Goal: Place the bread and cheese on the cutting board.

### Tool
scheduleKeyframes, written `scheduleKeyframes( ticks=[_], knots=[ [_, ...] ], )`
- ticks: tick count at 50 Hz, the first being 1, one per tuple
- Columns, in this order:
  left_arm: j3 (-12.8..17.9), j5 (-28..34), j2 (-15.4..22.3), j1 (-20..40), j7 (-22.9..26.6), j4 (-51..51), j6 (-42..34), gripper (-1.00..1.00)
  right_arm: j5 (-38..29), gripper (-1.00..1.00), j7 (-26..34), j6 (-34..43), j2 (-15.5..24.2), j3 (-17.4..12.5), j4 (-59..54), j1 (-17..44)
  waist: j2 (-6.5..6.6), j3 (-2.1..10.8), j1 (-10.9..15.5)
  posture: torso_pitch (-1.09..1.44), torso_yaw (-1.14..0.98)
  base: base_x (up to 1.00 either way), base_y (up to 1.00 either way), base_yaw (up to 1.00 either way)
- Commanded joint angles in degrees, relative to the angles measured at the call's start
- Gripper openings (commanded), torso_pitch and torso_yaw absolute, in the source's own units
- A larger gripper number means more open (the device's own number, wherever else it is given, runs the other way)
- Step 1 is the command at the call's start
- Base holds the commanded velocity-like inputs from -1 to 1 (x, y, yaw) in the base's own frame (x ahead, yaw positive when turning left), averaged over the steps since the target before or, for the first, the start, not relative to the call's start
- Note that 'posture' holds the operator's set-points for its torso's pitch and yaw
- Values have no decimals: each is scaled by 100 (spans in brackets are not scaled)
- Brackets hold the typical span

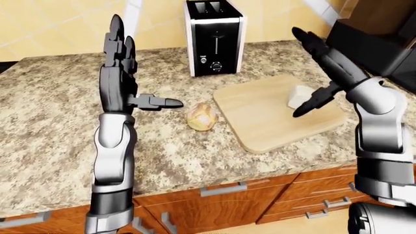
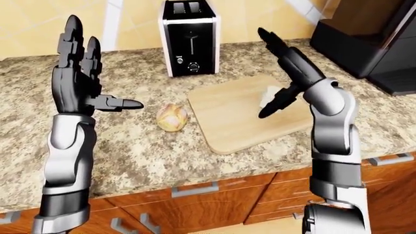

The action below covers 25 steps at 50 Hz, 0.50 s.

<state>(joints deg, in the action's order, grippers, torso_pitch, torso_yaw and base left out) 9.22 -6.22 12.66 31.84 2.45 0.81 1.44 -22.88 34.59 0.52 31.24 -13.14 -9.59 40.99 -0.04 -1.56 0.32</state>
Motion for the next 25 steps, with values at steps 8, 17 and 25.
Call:
scheduleKeyframes(
  ticks=[8, 17, 25],
  knots=[
    [40, -52, 62, 237, -55, 100, 89, 100, 60, 100, 398, 610, -702, 514, 881, 664, -38, 119, -14, 0, 0, 0, 0, 0],
    [27, -49, 71, 249, -66, 52, 125, 100, -29, 100, 437, 406, -1169, 688, 793, 567, -18, 124, 1, 0, 0, 0, 0, 0],
    [48, -69, 92, 238, -32, 34, 149, 100, 75, 100, 341, -5, -1527, 865, 218, 728, 41, 127, -12, 0, 0, 0, 0, 0]
  ],
)
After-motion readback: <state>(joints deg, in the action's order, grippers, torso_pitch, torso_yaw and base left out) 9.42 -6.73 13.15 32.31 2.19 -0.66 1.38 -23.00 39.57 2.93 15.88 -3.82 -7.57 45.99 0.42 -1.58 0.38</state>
